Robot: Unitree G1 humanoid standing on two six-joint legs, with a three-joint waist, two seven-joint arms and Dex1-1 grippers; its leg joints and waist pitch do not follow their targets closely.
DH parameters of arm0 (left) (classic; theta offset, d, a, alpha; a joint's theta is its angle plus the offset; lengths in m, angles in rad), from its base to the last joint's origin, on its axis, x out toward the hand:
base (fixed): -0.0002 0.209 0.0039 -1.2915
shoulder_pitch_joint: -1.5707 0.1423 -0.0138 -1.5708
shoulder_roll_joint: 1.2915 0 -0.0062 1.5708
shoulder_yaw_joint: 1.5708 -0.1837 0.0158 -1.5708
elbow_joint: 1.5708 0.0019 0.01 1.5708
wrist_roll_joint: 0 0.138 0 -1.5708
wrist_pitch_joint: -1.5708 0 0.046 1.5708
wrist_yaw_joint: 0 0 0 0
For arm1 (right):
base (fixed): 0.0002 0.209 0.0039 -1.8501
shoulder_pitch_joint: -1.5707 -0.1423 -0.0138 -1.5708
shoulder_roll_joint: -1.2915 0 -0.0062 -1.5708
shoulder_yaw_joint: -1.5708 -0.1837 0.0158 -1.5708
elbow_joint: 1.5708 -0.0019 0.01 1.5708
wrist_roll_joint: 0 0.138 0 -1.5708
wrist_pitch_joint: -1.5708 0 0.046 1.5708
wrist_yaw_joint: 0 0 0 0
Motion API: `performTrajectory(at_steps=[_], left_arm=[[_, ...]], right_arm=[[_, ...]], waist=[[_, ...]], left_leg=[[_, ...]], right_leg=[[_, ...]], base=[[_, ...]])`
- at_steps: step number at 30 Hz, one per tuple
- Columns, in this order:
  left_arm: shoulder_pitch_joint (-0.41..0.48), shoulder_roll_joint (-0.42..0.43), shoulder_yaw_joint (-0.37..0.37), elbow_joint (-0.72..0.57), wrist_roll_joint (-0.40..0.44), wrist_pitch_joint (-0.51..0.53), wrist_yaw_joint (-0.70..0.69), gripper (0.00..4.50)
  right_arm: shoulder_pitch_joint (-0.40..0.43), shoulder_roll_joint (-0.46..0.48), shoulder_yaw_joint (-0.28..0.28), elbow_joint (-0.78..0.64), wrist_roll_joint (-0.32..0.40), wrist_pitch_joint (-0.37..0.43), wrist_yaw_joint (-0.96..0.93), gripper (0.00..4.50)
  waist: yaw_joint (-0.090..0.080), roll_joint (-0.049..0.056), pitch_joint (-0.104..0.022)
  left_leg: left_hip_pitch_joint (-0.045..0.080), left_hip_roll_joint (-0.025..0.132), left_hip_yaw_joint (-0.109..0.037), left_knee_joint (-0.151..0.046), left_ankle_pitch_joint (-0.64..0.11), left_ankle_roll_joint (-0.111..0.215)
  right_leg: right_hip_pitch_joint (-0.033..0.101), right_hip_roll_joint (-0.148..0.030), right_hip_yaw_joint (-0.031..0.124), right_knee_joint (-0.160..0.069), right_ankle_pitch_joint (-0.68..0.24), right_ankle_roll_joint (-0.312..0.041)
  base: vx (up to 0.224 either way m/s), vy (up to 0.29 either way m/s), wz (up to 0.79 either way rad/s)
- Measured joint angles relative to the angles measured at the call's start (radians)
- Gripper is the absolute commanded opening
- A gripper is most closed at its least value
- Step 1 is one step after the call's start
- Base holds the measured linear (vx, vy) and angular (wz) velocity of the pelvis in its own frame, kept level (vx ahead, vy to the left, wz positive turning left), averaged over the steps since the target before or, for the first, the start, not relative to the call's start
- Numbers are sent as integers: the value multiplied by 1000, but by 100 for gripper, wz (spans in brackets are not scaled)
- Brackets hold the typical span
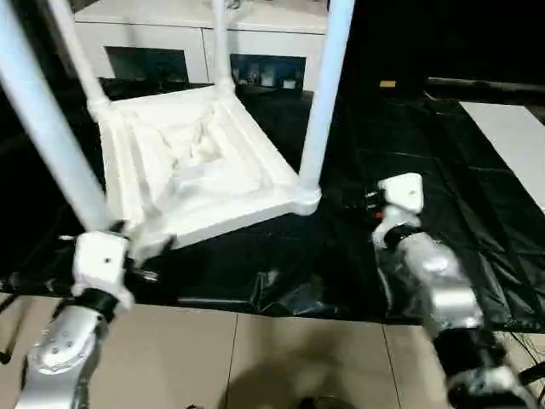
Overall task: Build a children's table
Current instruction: Flip table
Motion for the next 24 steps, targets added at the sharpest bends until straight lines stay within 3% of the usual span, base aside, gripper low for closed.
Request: performTrajectory(at_steps=[5,11,18,24], left_arm=[[-30,6,77,36,37,-1,102,448],[-102,42,228,158,78,-12,278,448],[-99,-24,179,99,31,-91,230,450],[-103,-8,187,109,31,-90,241,450]], right_arm=[[26,15,24,-43,17,8,29,422],[35,17,32,-81,22,25,59,422],[34,30,52,-137,110,44,211,436],[-63,45,66,-48,50,31,181,436]], waist=[[2,-5,0],[2,-9,-1],[14,-21,-8],[6,-22,-8]], left_leg=[[0,0,-1,0,0,0],[0,0,-7,0,0,0],[-1,0,-7,0,0,0],[1,-1,-9,0,0,0]], right_leg=[[1,0,0,-4,0,0],[2,0,-4,-12,0,0],[2,-1,-1,-16,0,0],[1,-1,-6,-16,0,0]], base=[[0,0,0],[0,0,0],[0,0,0],[0,0,0]])
